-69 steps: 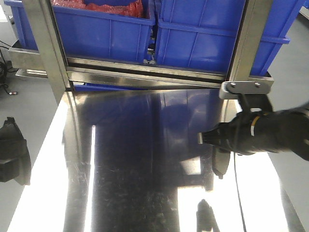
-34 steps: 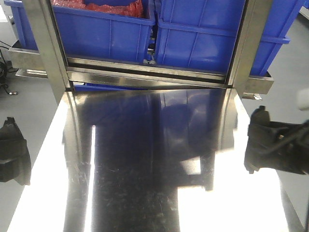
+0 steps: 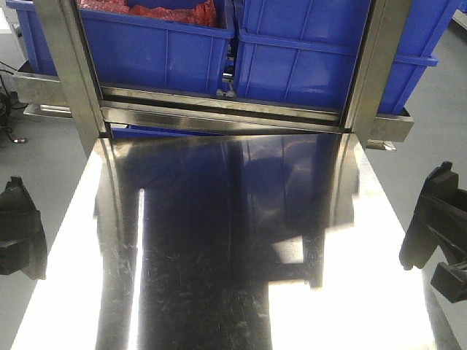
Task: Move and align brake pads A on conveyor
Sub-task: 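Lift the brake pad with the right gripper and pull it back, then back the base away from the table and turn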
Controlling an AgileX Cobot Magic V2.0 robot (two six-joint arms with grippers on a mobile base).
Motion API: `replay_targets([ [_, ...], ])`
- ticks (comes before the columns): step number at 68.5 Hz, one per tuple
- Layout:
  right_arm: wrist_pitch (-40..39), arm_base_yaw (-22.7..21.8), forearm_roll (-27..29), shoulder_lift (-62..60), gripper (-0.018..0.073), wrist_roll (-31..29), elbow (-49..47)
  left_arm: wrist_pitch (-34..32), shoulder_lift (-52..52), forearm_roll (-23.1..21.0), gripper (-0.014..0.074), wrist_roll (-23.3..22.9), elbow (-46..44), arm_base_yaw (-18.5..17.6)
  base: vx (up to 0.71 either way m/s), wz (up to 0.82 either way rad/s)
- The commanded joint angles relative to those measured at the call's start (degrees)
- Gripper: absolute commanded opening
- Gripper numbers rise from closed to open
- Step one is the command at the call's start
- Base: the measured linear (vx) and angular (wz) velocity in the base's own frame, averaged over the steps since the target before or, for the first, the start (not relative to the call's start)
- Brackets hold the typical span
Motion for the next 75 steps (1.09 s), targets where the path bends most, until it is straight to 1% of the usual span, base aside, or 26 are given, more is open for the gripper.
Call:
replay_targets([
  [1, -5.95, -0.16, -0.88, -0.06, 0.0024, -0.35, -1.79, -4.41, -0.25, 0.84, 0.0056, -0.46, -1.55, -0.25, 0.00, 0.00],
  [75, -5.88, -0.16, -0.77, -0.06, 0.0024, -0.35, -1.79, -4.41, -0.25, 0.84, 0.0056, -0.46, -1.55, -0.25, 0.00, 0.00],
])
